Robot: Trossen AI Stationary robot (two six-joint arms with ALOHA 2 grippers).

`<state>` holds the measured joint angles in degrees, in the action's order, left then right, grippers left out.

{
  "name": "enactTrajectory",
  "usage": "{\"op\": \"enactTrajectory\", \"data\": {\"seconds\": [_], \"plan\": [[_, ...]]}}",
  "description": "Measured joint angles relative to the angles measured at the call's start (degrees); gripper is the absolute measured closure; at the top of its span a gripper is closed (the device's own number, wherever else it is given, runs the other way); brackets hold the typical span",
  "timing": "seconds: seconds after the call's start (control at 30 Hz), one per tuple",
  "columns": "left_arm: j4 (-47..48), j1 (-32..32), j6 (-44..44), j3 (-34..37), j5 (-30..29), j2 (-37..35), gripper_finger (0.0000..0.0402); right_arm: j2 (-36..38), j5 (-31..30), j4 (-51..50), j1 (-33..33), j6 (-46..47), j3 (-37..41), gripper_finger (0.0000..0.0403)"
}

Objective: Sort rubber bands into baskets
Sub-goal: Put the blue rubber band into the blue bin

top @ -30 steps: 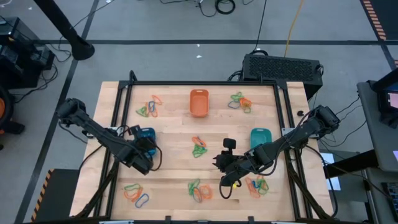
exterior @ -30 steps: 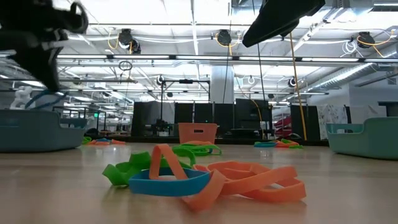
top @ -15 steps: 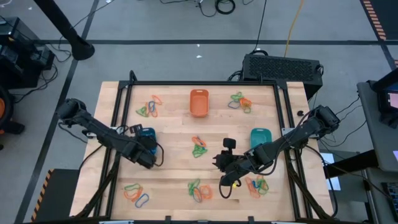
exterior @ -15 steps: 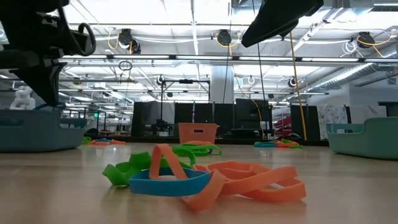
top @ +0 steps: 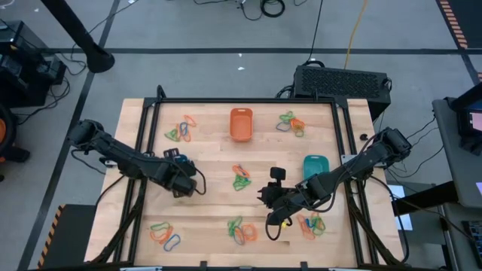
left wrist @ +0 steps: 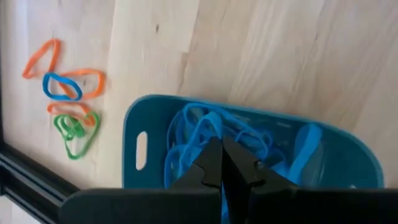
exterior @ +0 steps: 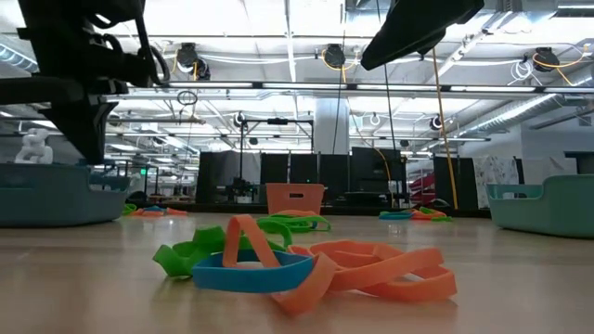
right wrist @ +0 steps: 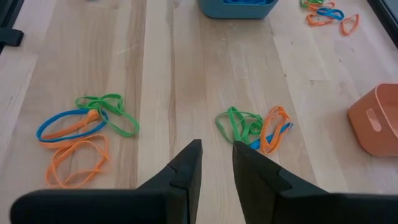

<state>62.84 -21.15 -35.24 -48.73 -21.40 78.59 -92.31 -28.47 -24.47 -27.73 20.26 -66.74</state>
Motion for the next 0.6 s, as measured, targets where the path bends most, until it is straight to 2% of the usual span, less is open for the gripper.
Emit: {"op": "enactTrajectory", "data": {"seconds": [0.6], "plan": [[2.7, 3.9, 0.1, 0.0, 0.2, 0.0, 0.0400, 0.0, 0.0, 0.0, 0.0, -0.2, 0.0, 0.0321]]}}
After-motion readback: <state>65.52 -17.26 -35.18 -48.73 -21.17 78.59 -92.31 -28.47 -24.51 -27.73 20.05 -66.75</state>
